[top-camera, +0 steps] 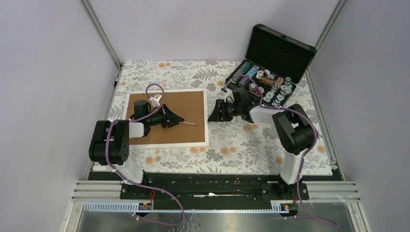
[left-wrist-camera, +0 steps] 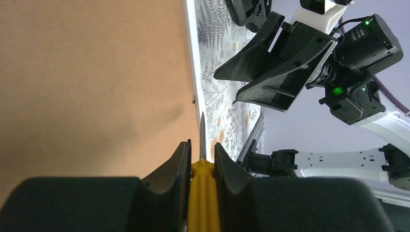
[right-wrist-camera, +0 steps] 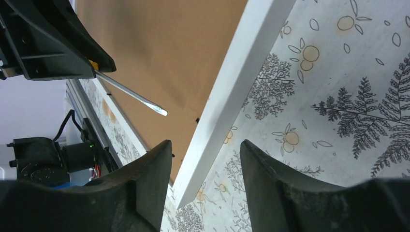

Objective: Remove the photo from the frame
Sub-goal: Release the photo frame item from the photo frame.

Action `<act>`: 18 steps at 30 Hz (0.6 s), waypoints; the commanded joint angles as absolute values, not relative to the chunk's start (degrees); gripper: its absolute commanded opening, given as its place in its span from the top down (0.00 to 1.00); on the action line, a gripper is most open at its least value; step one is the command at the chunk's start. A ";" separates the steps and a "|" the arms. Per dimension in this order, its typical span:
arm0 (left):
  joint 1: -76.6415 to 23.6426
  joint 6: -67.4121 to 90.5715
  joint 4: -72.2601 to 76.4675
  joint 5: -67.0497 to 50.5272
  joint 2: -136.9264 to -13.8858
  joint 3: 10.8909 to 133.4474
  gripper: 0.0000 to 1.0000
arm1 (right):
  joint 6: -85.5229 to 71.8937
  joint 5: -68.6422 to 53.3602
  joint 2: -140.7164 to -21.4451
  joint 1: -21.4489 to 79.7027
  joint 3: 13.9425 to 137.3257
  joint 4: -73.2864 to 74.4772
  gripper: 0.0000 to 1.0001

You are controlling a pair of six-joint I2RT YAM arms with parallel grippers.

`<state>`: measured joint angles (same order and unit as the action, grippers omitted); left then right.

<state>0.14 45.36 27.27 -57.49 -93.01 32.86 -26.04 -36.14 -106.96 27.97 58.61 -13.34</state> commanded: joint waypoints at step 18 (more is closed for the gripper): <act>-2.46 48.21 41.44 -57.92 -103.17 33.17 1.00 | -28.91 -36.73 -114.92 29.60 58.79 -23.03 0.51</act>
